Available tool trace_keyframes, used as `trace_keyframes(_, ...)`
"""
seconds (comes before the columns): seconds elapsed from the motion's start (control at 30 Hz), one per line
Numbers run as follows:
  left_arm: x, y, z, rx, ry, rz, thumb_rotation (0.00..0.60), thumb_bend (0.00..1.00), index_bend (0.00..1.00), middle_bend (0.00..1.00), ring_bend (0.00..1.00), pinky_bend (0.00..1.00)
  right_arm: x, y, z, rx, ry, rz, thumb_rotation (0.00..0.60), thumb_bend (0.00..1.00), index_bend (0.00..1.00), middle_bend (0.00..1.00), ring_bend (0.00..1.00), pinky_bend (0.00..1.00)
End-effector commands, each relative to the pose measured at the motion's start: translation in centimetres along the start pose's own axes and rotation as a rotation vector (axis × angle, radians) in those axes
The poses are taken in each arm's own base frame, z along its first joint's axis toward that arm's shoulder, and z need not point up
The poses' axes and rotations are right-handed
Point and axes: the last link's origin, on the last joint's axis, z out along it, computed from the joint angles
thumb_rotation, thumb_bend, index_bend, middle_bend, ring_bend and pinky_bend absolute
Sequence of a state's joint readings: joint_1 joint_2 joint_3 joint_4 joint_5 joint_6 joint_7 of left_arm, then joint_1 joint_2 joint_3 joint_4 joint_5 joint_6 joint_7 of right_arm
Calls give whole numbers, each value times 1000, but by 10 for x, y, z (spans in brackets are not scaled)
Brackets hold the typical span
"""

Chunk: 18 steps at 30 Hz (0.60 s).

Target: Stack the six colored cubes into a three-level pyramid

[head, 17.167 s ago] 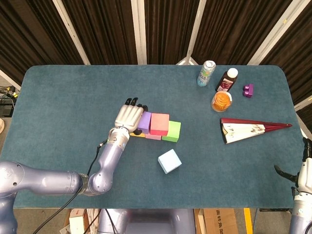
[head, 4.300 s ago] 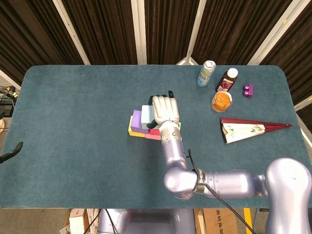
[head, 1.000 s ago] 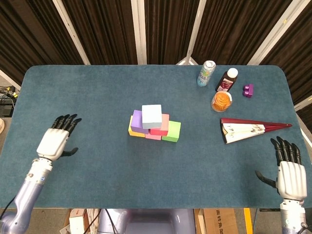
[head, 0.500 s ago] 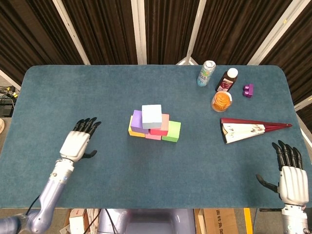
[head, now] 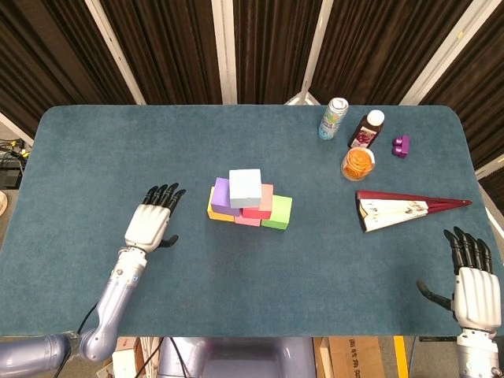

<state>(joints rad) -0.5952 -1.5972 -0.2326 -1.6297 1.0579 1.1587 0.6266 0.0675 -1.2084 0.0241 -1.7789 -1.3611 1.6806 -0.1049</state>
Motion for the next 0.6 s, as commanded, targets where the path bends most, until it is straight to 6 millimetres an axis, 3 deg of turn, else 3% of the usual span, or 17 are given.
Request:
trace_keyframes(0.03,-2,2,4,5,0,11,600,275,84,0,0,0,0,1,0,-6,-1,1,600,157,116,90,66,0)
trace_keyframes(0.6,-13,11,11,-9,-30,21,600,275,84,0,0,0,-3,1,2,-27,-7,4,600,157,116,89,65,0)
